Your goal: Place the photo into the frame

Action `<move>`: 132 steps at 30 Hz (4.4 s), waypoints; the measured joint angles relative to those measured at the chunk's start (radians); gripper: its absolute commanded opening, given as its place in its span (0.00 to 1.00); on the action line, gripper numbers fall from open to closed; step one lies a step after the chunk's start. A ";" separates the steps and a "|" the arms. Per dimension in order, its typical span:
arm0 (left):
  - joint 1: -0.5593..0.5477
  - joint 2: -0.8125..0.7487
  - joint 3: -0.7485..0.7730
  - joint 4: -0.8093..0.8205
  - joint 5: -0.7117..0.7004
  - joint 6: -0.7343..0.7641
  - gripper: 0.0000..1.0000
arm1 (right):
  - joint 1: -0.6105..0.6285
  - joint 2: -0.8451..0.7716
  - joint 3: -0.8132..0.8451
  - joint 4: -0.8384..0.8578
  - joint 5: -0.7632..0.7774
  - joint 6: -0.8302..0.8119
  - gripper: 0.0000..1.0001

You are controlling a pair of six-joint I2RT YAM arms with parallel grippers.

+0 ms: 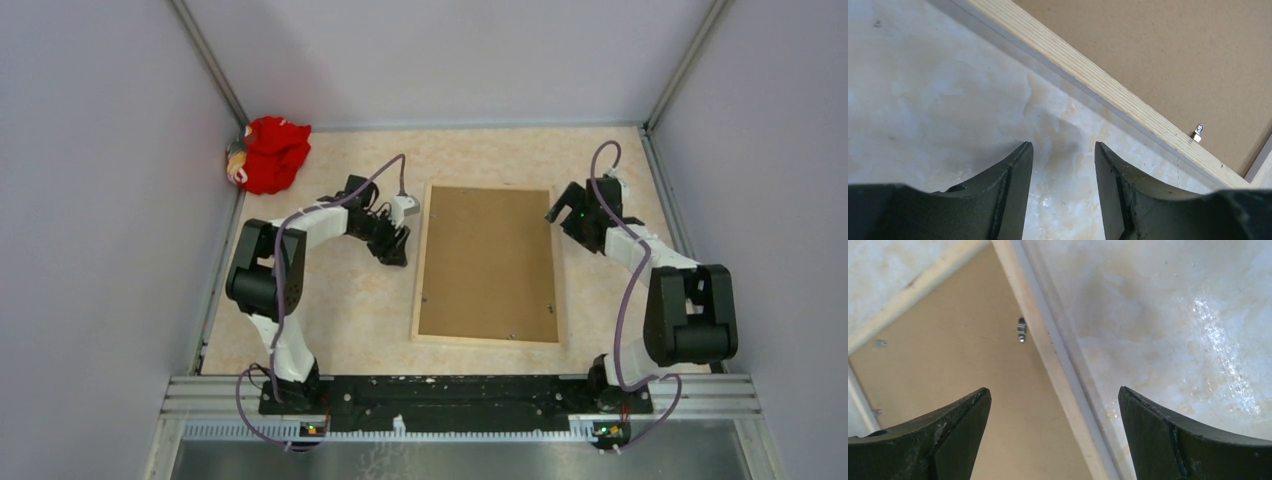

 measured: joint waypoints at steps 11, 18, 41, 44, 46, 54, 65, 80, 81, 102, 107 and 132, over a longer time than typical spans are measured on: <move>-0.098 -0.060 -0.070 0.015 -0.067 0.072 0.55 | 0.001 0.246 0.099 0.077 -0.164 0.039 0.99; -0.158 -0.077 -0.085 0.008 -0.097 0.082 0.56 | 0.105 0.519 0.457 0.053 -0.208 0.048 0.99; -0.317 -0.228 -0.002 -0.420 -0.015 0.207 0.93 | 0.363 0.647 0.943 -0.200 -0.306 -0.026 0.99; -0.211 -0.283 0.063 -0.467 0.000 0.262 0.89 | 0.357 0.531 0.835 -0.148 -0.288 -0.019 0.99; -0.104 -0.288 0.111 -0.484 0.003 0.286 0.79 | 0.360 0.426 0.734 -0.109 -0.282 -0.004 0.99; 0.241 0.024 0.349 -0.414 -0.008 0.187 0.48 | 0.441 0.185 0.389 -0.008 -0.219 0.089 0.99; 0.322 0.230 0.357 -0.360 0.081 0.051 0.16 | 0.595 -0.002 0.044 0.028 -0.177 0.200 0.98; 0.312 0.212 0.213 -0.380 0.197 0.125 0.16 | 0.620 -0.065 -0.049 0.117 -0.203 0.263 0.99; 0.309 0.206 0.203 -0.381 0.198 0.130 0.16 | 0.623 -0.064 -0.049 0.117 -0.203 0.263 0.99; 0.202 0.071 0.138 -0.387 0.230 0.090 0.43 | 0.715 0.074 -0.040 0.243 -0.207 0.266 0.96; 0.161 0.151 0.173 -0.349 0.271 0.016 0.39 | 0.719 0.146 -0.011 0.274 -0.202 0.266 0.89; 0.146 0.220 0.173 -0.341 0.311 -0.061 0.21 | 0.763 0.445 0.259 0.333 -0.231 0.261 0.83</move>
